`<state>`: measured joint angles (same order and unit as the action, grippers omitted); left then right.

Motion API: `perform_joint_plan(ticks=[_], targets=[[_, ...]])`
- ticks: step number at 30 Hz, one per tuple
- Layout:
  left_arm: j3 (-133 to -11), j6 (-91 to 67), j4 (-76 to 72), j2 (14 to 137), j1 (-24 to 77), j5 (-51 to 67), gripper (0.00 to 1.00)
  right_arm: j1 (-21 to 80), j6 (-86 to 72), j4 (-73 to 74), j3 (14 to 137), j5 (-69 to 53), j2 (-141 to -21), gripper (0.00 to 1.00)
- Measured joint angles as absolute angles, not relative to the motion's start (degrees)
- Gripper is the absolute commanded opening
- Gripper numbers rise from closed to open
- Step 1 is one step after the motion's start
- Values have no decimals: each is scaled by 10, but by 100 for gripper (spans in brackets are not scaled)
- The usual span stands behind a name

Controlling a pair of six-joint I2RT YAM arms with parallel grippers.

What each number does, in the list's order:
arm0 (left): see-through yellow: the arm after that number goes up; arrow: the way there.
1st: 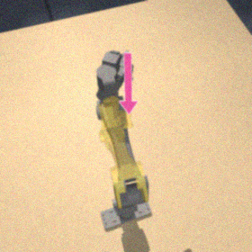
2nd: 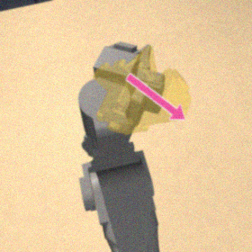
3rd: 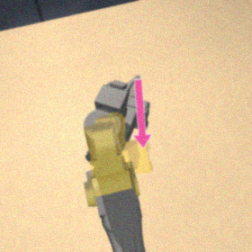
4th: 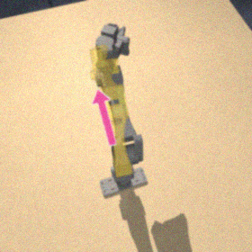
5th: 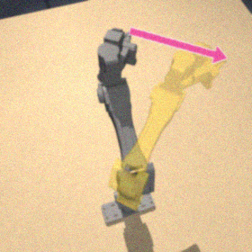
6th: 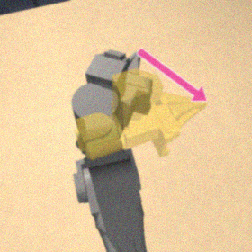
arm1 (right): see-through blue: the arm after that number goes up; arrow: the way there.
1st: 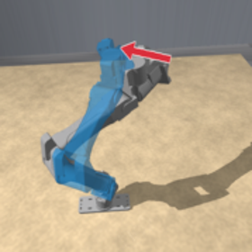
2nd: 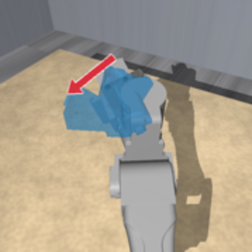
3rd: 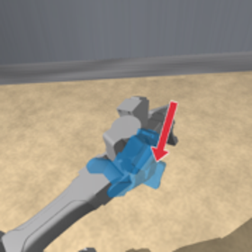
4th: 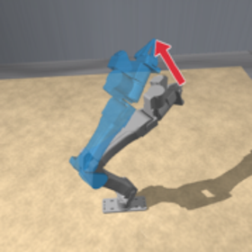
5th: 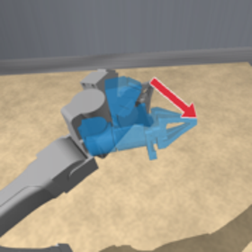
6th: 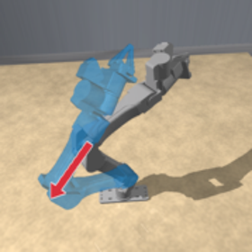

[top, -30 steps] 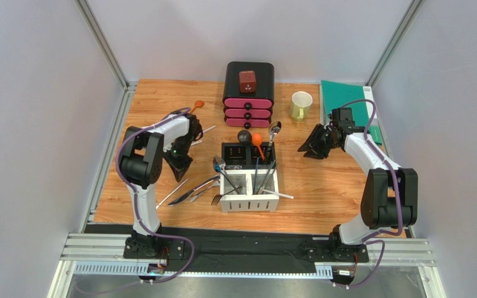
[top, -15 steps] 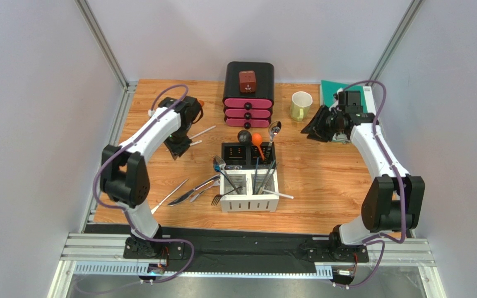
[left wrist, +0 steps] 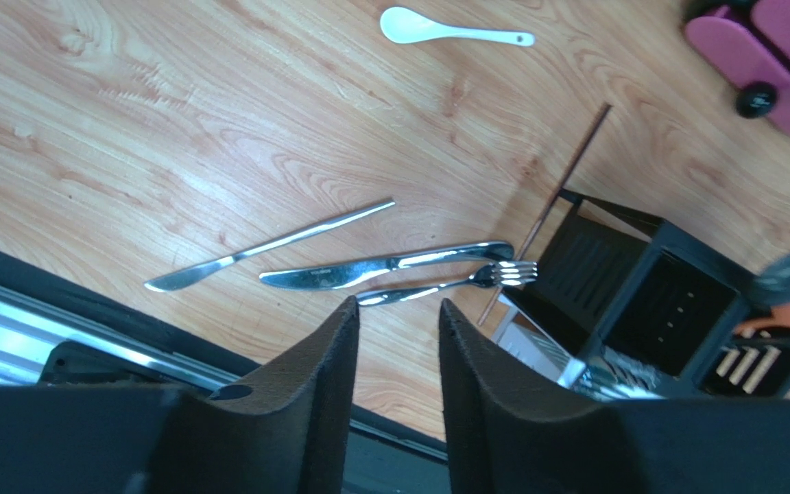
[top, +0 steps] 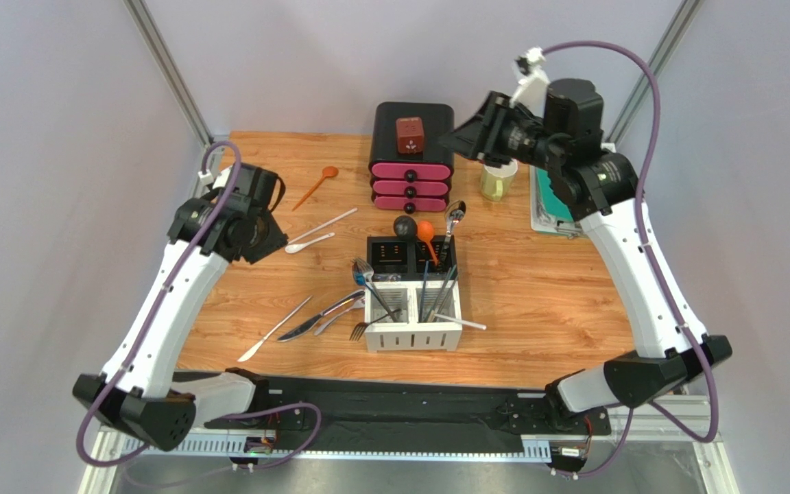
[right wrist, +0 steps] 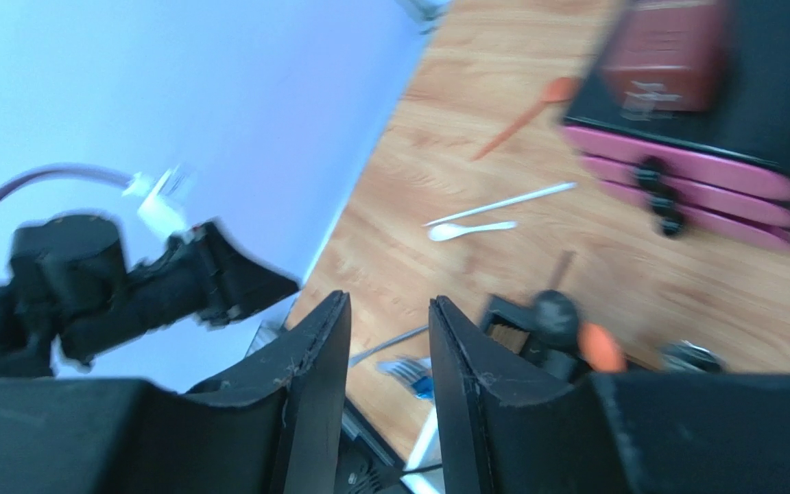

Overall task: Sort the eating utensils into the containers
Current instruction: Move the knife to the center of the board.

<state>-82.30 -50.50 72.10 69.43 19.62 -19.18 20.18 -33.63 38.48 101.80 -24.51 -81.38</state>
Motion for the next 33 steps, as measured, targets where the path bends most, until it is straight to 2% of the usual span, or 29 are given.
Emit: perform_joint_plan(ticks=[6, 10, 16, 21, 27, 33], targets=[[-821, -489, 733, 618, 196, -192, 45, 329, -305, 427, 1184, -282, -931, 40], [-821, -482, 755, 575, 196, -215, 45, 391, -276, 477, 1237, -295, -1031, 41], [-823, -485, 763, 495, 182, -253, 45, 495, -212, 575, 1264, -301, -1180, 42], [-845, -504, 773, 463, 179, -289, 45, 575, -183, 607, 1263, -320, -1230, 43], [-878, -527, 775, 437, 179, -334, 44, 614, -159, 603, 1298, -356, -1267, 45], [-928, -537, 774, 429, 179, -360, 43, 631, -149, 591, 1331, -357, -1352, 48]])
